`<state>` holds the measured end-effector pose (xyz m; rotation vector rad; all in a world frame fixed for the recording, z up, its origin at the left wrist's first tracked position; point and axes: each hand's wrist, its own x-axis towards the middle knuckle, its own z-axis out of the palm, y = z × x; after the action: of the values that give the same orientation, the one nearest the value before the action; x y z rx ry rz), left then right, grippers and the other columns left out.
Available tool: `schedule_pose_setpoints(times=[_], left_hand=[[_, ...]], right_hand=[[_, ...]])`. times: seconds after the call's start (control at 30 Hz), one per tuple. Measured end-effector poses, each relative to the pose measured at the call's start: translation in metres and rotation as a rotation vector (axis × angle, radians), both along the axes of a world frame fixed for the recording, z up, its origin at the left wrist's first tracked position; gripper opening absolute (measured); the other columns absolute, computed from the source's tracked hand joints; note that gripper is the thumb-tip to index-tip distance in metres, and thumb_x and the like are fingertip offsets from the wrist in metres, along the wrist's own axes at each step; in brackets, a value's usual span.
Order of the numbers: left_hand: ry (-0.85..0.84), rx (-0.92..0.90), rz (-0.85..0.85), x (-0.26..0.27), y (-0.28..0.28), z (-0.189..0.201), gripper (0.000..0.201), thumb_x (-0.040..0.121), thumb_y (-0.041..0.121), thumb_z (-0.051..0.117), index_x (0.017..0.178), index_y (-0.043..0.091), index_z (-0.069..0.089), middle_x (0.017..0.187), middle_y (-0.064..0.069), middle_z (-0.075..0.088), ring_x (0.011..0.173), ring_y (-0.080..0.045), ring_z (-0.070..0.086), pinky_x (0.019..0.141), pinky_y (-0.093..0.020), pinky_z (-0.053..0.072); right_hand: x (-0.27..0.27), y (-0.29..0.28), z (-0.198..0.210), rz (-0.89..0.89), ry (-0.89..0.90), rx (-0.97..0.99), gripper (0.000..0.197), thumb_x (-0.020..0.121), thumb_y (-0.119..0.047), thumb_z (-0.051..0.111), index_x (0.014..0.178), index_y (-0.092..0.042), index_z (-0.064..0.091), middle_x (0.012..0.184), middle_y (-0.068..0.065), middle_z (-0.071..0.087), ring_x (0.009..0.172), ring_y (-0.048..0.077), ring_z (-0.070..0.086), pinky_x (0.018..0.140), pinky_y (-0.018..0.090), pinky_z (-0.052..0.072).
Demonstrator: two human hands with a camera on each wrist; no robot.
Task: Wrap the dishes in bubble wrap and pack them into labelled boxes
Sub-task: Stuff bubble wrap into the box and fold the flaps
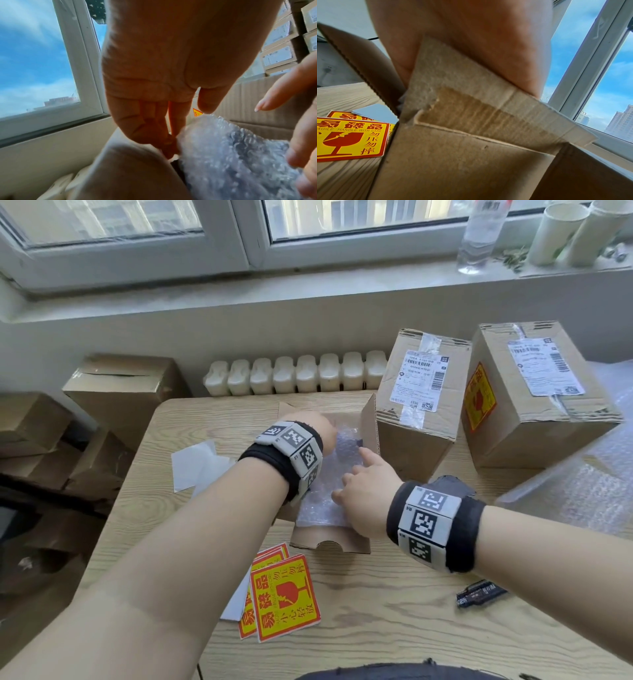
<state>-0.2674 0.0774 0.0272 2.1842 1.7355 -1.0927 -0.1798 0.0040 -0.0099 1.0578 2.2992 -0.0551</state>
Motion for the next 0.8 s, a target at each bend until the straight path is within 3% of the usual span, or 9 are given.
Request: schedule_pose_setpoints(times=[0.1,0.23,0.4,0.47,0.53,0.6,0.67,0.73,0.8], left_hand=[[0.019,-0.036,0.003,0.004,-0.001,0.001,0.038,0.104,0.02,0.029,0.131,0.004,0.05,0.135,-0.013,0.051,0.124,-0.028,0.049,0.1,-0.037,0.04],[-0.026,-0.044,0.054,0.009,-0.003,-0.007,0.044,0.106,0.021,0.024,0.145,0.003,0.031,0.147,-0.013,0.038,0.135,-0.028,0.037,0.108,-0.037,0.029],[-0.23,0.026,0.228,0.0,-0.006,-0.016,0.052,0.101,0.025,0.033,0.149,0.013,0.015,0.14,-0.016,0.044,0.119,-0.034,0.051,0.095,-0.042,0.042],[-0.282,0.091,0.253,0.0,-0.013,-0.02,0.056,0.099,0.021,0.033,0.15,0.023,0.009,0.154,-0.013,0.022,0.121,-0.035,0.048,0.093,-0.046,0.045],[-0.299,0.229,0.16,0.001,-0.015,-0.019,0.063,0.096,0.017,0.036,0.15,0.028,0.006,0.16,-0.008,0.0,0.128,-0.034,0.041,0.093,-0.044,0.041],[-0.279,0.292,0.1,-0.003,-0.01,-0.017,0.07,0.094,0.013,0.039,0.15,0.033,0.003,0.16,-0.011,-0.003,0.133,-0.034,0.035,0.1,-0.045,0.037],[-0.238,0.326,0.113,-0.01,-0.003,-0.016,0.077,0.091,0.01,0.043,0.15,0.035,-0.001,0.158,-0.014,-0.003,0.133,-0.034,0.034,0.105,-0.044,0.034],[-0.239,0.417,0.115,-0.014,0.0,-0.016,0.074,0.09,0.007,0.046,0.149,0.032,0.01,0.156,-0.016,0.002,0.127,-0.032,0.038,0.101,-0.04,0.034],[-0.273,0.493,0.092,-0.016,-0.002,-0.014,0.058,0.086,0.003,0.048,0.138,0.026,0.032,0.146,-0.015,0.019,0.12,-0.031,0.039,0.095,-0.038,0.036]], right_hand=[[0.001,0.0,-0.001,0.002,0.009,0.008,0.041,0.091,-0.028,0.043,0.132,-0.028,0.05,0.125,0.003,0.057,0.123,0.026,0.045,0.115,0.05,-0.001],[0.003,-0.001,-0.002,0.011,0.009,0.007,0.04,0.092,-0.028,0.042,0.13,-0.027,0.051,0.125,0.003,0.057,0.122,0.027,0.046,0.114,0.051,0.0],[0.002,-0.002,0.0,0.023,-0.015,0.003,0.041,0.091,-0.03,0.043,0.131,-0.026,0.049,0.127,0.005,0.054,0.124,0.027,0.044,0.114,0.051,-0.001],[0.002,-0.004,0.001,0.035,-0.024,0.002,0.042,0.093,-0.032,0.041,0.134,-0.024,0.047,0.133,0.007,0.049,0.126,0.027,0.041,0.114,0.052,-0.001],[0.002,-0.004,-0.001,0.048,-0.051,0.007,0.046,0.094,-0.034,0.039,0.138,-0.022,0.043,0.144,0.01,0.037,0.132,0.028,0.033,0.114,0.053,-0.001],[0.001,-0.003,-0.003,0.059,-0.08,0.004,0.05,0.095,-0.038,0.037,0.142,-0.021,0.038,0.153,0.011,0.023,0.137,0.028,0.025,0.113,0.053,-0.001],[0.0,-0.001,-0.007,0.062,-0.118,-0.005,0.052,0.096,-0.041,0.035,0.144,-0.021,0.034,0.154,0.01,0.022,0.139,0.028,0.022,0.113,0.052,-0.002],[-0.001,0.003,-0.013,0.055,-0.154,0.002,0.055,0.097,-0.044,0.031,0.146,-0.019,0.03,0.153,0.008,0.026,0.141,0.027,0.019,0.113,0.05,-0.003],[-0.003,0.009,-0.022,0.035,-0.144,-0.002,0.055,0.097,-0.045,0.029,0.146,-0.019,0.032,0.152,0.008,0.03,0.142,0.026,0.02,0.113,0.049,0.0]])
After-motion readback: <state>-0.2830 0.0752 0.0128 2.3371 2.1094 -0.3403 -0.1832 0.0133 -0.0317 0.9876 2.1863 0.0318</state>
